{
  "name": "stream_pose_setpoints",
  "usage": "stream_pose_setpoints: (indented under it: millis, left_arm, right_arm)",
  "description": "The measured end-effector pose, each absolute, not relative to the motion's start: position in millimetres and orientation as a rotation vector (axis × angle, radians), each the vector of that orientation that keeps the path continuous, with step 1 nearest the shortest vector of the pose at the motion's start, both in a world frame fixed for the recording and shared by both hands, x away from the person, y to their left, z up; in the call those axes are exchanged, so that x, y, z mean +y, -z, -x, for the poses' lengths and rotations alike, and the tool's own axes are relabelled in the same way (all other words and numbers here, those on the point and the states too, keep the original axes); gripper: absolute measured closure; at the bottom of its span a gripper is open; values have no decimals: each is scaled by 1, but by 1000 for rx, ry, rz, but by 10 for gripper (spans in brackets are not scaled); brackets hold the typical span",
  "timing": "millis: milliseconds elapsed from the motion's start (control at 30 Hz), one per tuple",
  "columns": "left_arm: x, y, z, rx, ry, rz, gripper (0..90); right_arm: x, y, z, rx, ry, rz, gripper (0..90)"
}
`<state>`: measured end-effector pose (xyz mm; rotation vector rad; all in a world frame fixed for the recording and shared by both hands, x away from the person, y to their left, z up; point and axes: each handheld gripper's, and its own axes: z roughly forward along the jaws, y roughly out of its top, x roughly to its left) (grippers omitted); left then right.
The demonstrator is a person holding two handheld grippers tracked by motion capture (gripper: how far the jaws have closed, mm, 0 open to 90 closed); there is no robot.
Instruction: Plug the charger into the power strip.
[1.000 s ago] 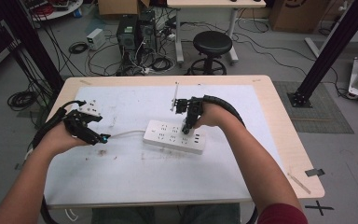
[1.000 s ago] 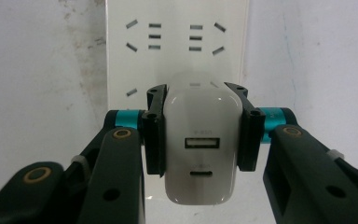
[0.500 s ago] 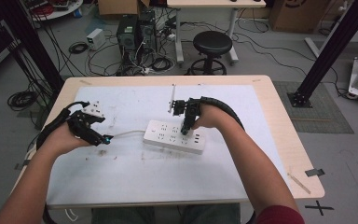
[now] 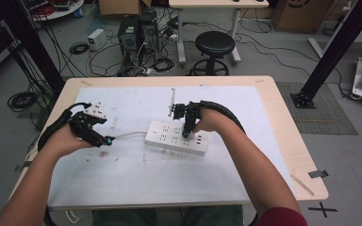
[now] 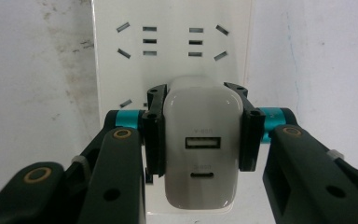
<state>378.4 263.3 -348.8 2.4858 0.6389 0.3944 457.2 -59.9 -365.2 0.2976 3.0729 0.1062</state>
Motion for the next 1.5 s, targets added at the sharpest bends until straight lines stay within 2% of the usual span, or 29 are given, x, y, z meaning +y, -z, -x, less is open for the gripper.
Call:
stream_pose_setpoints:
  millis: [700, 733, 800, 1167, 1500]
  left_arm:
    - [263, 349, -377, 635, -389, -2481, 198]
    - [264, 349, -378, 640, -389, -2490, 198]
    - [264, 351, -380, 642, -387, -2489, 198]
    - [264, 350, -382, 652, -386, -2487, 199]
    - [263, 344, -382, 631, -399, -2483, 198]
  right_arm:
    - [-64, 368, -460, 3097, -150, -326, 626]
    - [-64, 372, -461, 3131, -95, -325, 554]
    - [-65, 376, -462, 3139, -91, -330, 521]
    - [-77, 360, -465, 3122, -240, -410, 410]
    - [-105, 328, -454, 3050, -579, -517, 315]
